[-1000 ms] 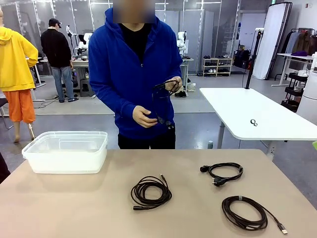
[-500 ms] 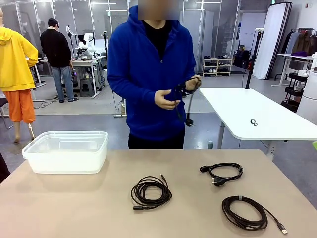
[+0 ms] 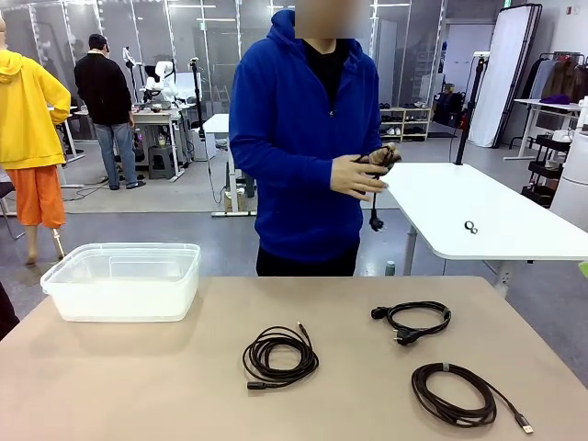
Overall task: Organize and store the cables.
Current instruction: Place the Power Cable into the Organizing box.
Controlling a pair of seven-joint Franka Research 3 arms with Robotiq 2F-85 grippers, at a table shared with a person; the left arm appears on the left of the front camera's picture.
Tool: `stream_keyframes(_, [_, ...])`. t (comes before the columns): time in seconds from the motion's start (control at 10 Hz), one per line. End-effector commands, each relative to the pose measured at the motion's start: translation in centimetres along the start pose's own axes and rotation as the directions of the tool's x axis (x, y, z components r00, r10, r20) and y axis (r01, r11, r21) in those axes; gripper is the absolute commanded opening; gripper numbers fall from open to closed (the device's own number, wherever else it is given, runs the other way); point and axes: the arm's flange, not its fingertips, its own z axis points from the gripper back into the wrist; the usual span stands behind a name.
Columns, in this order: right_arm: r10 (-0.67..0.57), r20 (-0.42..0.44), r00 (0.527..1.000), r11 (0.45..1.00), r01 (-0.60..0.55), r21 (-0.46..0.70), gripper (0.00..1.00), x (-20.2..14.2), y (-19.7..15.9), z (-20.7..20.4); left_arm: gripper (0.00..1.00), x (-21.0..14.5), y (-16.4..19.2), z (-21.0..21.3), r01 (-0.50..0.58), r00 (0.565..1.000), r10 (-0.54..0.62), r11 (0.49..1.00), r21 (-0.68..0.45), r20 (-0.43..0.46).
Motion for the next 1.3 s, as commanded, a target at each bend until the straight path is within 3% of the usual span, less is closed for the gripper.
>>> stream_keyframes(0.0, [0.048, -0.039, 0.998, 0.998, -0.049, -0.037, 1.00, 0.3, 0.3, -0.8, 1.00, -0.1, 0.0, 0.0, 0.016, 1.000, -0.016, 1.000, -0.017, 0.006])
stream_keyframes(0.4, [0.019, -0.103, 0.994, 0.998, -0.025, -0.057, 1.00, 1.8, -0.2, -2.2, 1.00, -0.1, 0.0, 0.0, 0.016, 1.000, -0.016, 1.000, -0.017, 0.006])
stream_keyframes(0.6, [-0.058, -0.167, 0.984, 0.997, 0.050, -0.055, 1.00, 5.3, -1.8, -6.5, 1.00, -0.1, 0.0, 0.0, 0.016, 1.000, -0.016, 1.000, -0.017, 0.006])
stream_keyframes(0.9, [-0.203, -0.275, 0.940, 0.973, 0.162, -0.162, 1.00, 9.2, -4.0, -13.9, 1.00, -0.1, 0.0, 0.0, 0.016, 1.000, -0.016, 1.000, -0.017, 0.006])
stream_keyframes(1.2, [-0.370, -0.273, 0.888, 0.922, 0.316, -0.222, 1.00, 10.0, -5.6, -21.1, 1.00, -0.1, 0.0, 0.0, 0.016, 1.000, -0.016, 1.000, -0.017, 0.006])
